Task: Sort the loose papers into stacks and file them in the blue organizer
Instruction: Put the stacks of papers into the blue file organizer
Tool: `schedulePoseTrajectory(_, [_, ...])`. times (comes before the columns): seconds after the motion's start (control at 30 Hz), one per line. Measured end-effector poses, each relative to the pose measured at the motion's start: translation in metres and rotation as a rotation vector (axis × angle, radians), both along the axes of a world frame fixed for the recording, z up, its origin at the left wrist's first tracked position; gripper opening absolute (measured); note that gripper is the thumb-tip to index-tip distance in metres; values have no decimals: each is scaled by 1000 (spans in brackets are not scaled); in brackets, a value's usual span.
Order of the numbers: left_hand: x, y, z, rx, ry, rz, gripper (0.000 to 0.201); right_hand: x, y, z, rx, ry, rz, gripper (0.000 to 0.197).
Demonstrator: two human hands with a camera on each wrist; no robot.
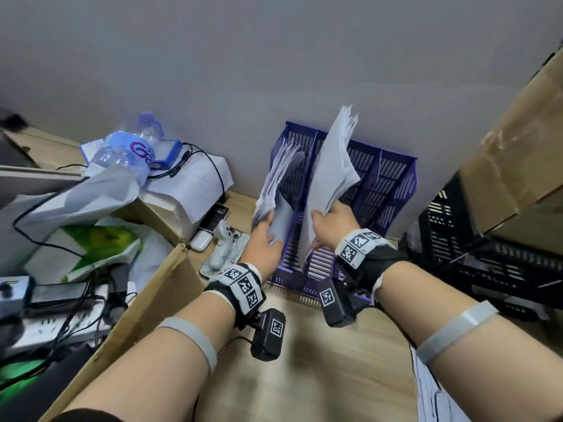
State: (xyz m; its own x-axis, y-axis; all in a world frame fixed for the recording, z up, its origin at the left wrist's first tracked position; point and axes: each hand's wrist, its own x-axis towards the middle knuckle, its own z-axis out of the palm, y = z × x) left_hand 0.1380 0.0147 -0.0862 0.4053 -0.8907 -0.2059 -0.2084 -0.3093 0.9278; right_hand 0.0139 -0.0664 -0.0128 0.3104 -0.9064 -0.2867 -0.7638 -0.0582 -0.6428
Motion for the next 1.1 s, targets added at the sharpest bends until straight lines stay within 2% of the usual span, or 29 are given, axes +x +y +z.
schedulePoseTrajectory(0.07, [1,1,-2,2,12,24,63,9,-4,-8,-39,45,-32,55])
schedulePoseTrajectory(0.17, [0,6,-4,19,-23,6,67,18,-3,-22,-62,160,18,52])
schedulePoseTrajectory(0.3, [-2,13,-8,69,-14,-12,59,27,5,-33,-206,135,112,65])
schedulePoseTrajectory(0.4, [-7,14,-19,60,25,22,50,28,13,-43,-115,153,215,57])
schedulePoseTrajectory(0.5, [-21,17,-21,57,68,48,32,9,25,-57,-15,84,175,43])
schedulePoseTrajectory(0.6, [-41,20,-31,49,-10,66,22,-37,43,-66,20,53,71,47])
schedulePoseTrajectory(0.67, [-67,21,-39,95,-27,9,18,-77,56,-77,83,61,4,52])
schedulePoseTrajectory(0.8, [-139,25,-54,183,150,-216,26,-167,87,-108,215,63,-226,44])
schedulePoseTrajectory(0.93, [-213,38,-69,381,306,-451,16,-262,126,-126,274,163,-406,37])
schedulePoseTrajectory(1.0, [-242,47,-81,484,311,-521,13,-309,146,-134,305,207,-513,38])
schedulePoseTrajectory(1.1, [-278,59,-105,615,229,-616,36,-369,173,-144,354,323,-649,44])
